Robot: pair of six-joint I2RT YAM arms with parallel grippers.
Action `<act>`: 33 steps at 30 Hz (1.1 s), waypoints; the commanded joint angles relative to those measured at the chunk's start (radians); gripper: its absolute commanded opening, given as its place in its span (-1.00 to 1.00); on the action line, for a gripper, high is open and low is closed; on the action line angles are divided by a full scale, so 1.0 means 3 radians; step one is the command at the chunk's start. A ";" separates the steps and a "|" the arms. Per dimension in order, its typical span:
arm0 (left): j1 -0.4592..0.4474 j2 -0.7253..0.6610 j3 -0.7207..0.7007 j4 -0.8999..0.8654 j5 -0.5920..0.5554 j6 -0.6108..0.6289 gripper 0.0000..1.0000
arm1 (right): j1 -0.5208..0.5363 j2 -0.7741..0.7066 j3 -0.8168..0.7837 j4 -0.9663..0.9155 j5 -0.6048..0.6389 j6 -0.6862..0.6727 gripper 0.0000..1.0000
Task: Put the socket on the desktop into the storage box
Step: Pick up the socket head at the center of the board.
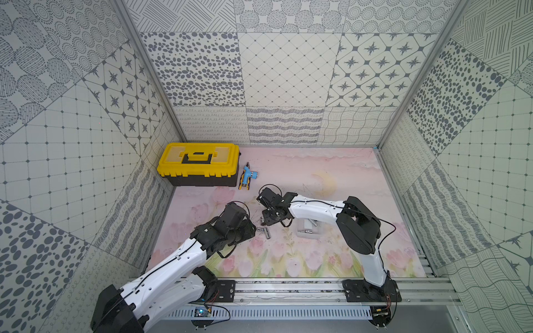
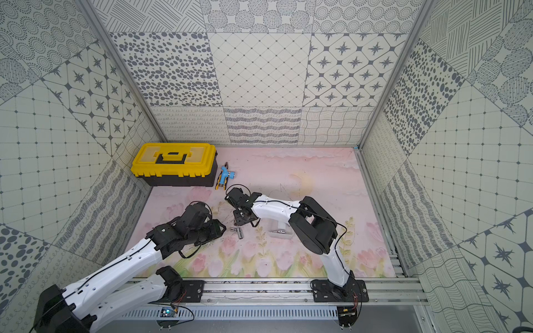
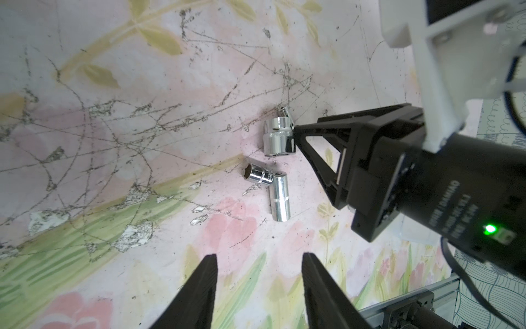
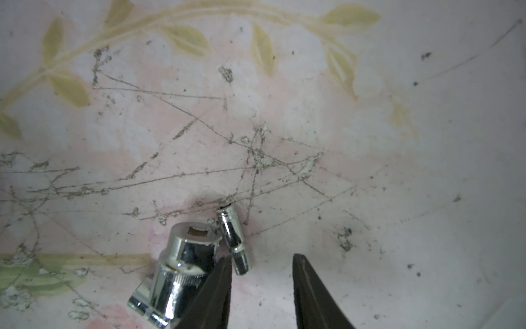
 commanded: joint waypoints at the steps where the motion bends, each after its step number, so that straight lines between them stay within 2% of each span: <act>1: 0.0020 -0.0020 -0.0029 -0.0123 0.0017 0.0037 0.06 | 0.0024 0.0093 0.0079 0.0059 0.0005 -0.0063 -0.21; 10: 0.0025 -0.0031 -0.0062 -0.0100 0.0029 0.0035 0.06 | 0.0040 0.0205 0.0140 0.0059 0.0044 -0.0113 -0.26; 16: 0.0035 -0.0026 -0.0082 -0.0088 0.0041 0.0043 0.06 | 0.0040 0.0332 0.0248 0.0034 0.0104 -0.0241 -0.21; 24: 0.0043 -0.0005 -0.0111 -0.0034 0.0058 0.0024 0.07 | 0.0050 0.0340 0.0216 -0.0003 0.0124 -0.0237 -0.53; 29: 0.0044 0.0062 -0.0116 0.0031 0.0093 0.0013 0.06 | 0.0093 0.0227 0.0107 -0.0003 0.0171 -0.0227 -0.41; 33: 0.0048 0.0080 -0.0129 0.0053 0.0092 -0.0001 0.06 | 0.0116 0.0207 0.0075 -0.0003 0.0192 -0.0211 -0.43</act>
